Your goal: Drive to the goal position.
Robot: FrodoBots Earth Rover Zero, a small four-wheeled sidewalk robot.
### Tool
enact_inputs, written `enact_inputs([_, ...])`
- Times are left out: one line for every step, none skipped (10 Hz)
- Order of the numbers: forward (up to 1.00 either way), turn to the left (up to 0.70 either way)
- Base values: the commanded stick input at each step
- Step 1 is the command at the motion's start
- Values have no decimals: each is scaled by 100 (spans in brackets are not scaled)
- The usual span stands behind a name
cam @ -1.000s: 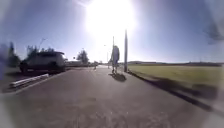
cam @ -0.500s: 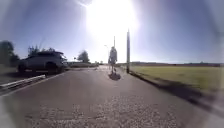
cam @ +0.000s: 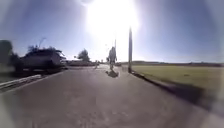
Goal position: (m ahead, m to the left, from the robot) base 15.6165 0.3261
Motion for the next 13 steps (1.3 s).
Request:
enact_inputs([100,0])
enact_inputs([100,0])
enact_inputs([100,0])
enact_inputs([100,0])
enact_inputs([100,0])
enact_inputs([100,0])
enact_inputs([100,0])
enact_inputs([100,0])
enact_inputs([100,0])
enact_inputs([100,0])
enact_inputs([100,0])
enact_inputs([100,0])
enact_inputs([100,0])
